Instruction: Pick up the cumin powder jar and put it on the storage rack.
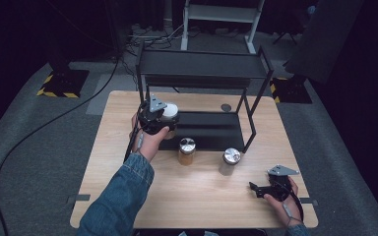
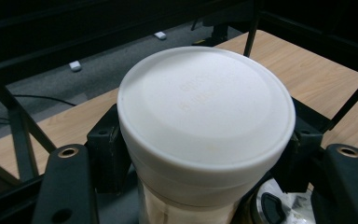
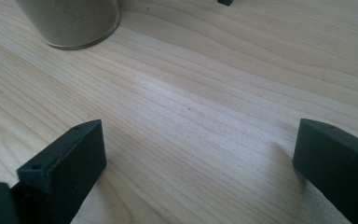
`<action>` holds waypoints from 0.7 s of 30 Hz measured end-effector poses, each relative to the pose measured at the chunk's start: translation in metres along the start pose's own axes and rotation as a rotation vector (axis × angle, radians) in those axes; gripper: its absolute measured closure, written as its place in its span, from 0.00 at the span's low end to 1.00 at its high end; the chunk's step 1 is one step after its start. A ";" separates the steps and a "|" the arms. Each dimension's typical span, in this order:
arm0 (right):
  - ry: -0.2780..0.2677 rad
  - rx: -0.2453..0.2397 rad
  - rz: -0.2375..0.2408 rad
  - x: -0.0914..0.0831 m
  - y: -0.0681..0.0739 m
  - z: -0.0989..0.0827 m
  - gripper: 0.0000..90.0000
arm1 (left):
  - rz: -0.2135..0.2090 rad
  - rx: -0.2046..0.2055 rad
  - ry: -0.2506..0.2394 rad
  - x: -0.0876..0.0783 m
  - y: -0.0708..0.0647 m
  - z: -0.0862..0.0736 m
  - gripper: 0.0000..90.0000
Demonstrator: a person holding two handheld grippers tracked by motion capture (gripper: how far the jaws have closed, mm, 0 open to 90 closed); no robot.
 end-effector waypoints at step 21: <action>0.000 0.000 0.000 0.000 0.000 0.000 0.02 | -0.020 -0.073 0.051 0.046 0.015 -0.022 0.37</action>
Point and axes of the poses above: each handheld gripper's, and its own axes: x roughly forward along the jaws, z roughly out of its top, y roughly to its left, the point moved 4 cm from there along x, roughly forward along the jaws, and after that the axes turned 15 degrees about x, right-handed, at the moved point
